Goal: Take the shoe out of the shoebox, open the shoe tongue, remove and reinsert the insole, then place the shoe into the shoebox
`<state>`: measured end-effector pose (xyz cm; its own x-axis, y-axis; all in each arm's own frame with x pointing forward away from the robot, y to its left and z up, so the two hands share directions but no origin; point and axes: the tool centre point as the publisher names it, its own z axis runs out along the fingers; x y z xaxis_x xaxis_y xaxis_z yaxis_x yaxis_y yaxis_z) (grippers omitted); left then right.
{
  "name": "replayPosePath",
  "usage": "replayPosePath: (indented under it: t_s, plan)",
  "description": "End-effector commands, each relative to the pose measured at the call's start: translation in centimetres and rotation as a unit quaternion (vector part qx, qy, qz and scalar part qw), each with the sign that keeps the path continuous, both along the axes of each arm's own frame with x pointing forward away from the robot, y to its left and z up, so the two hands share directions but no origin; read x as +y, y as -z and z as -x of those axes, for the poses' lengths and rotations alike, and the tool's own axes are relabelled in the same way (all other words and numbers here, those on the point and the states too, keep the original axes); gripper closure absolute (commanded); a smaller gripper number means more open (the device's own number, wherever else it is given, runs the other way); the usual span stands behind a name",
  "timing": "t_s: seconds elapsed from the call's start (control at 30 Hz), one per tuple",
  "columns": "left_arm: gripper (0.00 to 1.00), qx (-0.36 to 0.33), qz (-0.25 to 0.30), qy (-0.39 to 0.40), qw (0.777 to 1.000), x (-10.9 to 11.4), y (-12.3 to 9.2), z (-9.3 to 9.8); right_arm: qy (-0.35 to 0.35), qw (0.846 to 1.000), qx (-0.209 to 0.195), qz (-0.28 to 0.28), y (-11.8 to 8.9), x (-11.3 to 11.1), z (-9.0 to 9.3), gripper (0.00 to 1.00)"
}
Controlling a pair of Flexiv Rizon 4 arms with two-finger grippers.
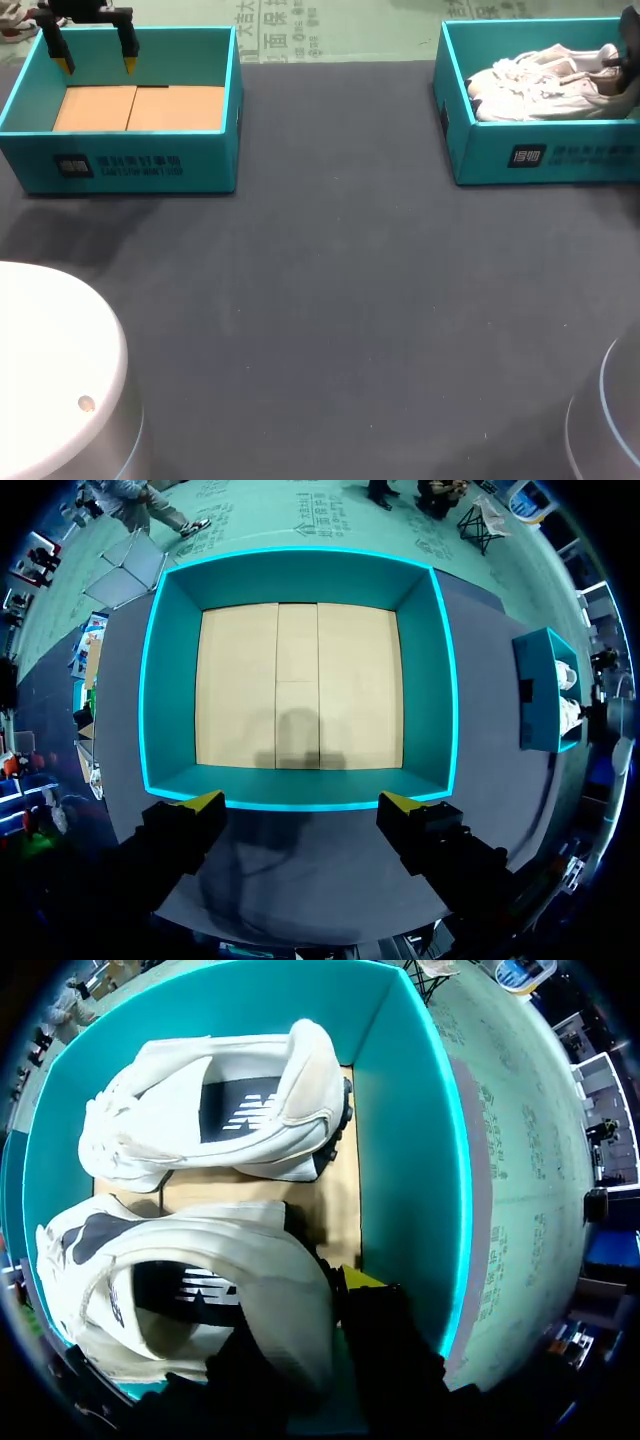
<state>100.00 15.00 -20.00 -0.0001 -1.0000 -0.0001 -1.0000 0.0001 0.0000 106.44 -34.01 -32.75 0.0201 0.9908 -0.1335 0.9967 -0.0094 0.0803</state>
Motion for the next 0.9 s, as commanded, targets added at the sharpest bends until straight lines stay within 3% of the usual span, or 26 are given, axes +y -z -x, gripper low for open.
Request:
replayPosePath:
  t_s: [0.03,0.9]
  plan:
    - [0.0,0.0,0.0,0.0,1.0,0.0,0.0,0.0,0.001,1.0,-0.007,0.003,-1.7,0.3,0.8,1.0]
    - [0.0,0.0,0.0,0.0,1.0,0.0,0.0,0.0,-0.002,0.999,-0.04,0.024,-11.4,-0.2,-0.3,1.0]
